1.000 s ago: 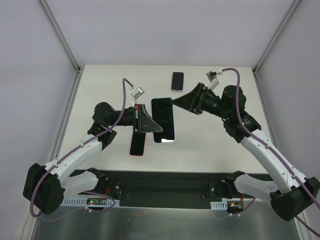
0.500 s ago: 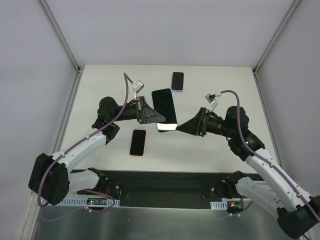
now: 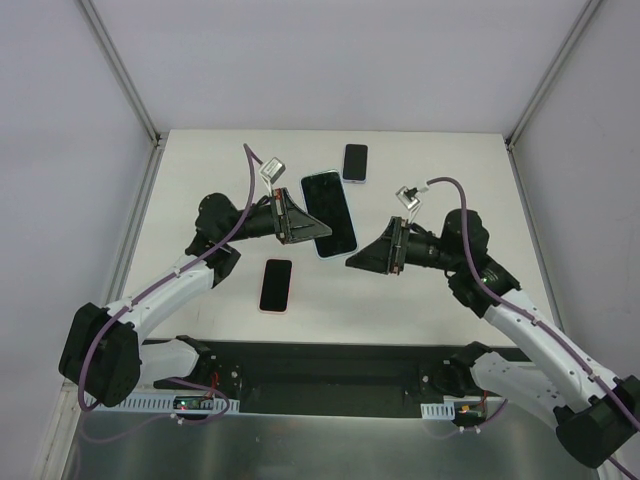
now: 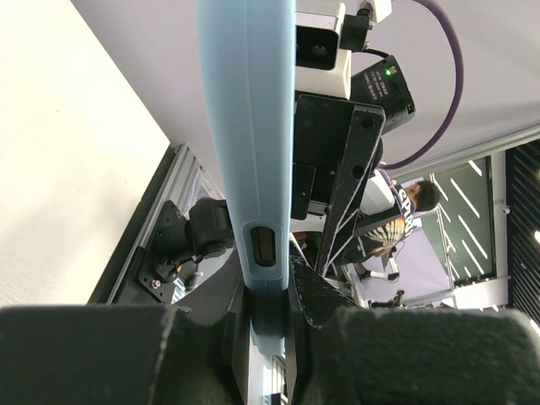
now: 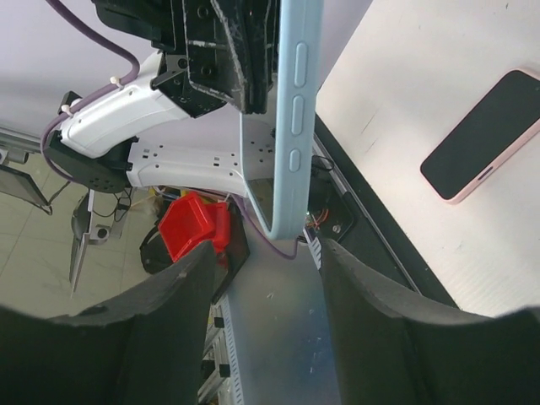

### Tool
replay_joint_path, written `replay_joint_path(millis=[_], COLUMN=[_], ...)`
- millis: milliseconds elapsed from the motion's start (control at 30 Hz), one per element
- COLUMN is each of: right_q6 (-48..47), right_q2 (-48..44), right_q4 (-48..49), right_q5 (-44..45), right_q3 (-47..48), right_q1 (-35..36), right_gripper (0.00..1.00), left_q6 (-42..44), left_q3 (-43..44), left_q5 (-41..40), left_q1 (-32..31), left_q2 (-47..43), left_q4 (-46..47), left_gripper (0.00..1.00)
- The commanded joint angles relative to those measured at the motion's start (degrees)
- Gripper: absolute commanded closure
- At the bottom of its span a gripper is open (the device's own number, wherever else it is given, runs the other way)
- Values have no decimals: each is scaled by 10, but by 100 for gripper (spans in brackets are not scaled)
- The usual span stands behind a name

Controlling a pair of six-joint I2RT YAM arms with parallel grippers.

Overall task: Take the phone out of the phone case
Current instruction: Remove the phone case from the phone.

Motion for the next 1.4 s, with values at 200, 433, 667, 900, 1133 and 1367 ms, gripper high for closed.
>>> replay_joint_path(millis=[200,433,667,900,1133,1367], right_q6=[11,28,39,60,78,111], right_q2=[38,58,60,82,90,87], right_q4=[43,69,73,91,134,203], right_q5=[36,42,60,62,58,38], right_q3=[44,56,51,53,50,31], right_q1=[1,0,-5,-4,-4,-4], right_gripper=[48,68,66,53,69,99], left_q6=[-10,-17,-26,-35,-43,-55], left_q3=[27,13,12,7,1,1], left_q5=[-2,0,3,4,6,8], left_q1=[8,14,18,21,25,30], left_q2=[-14,-19,-20,-22,-29,-27], left_q4=[88,106,116,135,143,152], left_gripper=[100,100,100,100,100,100])
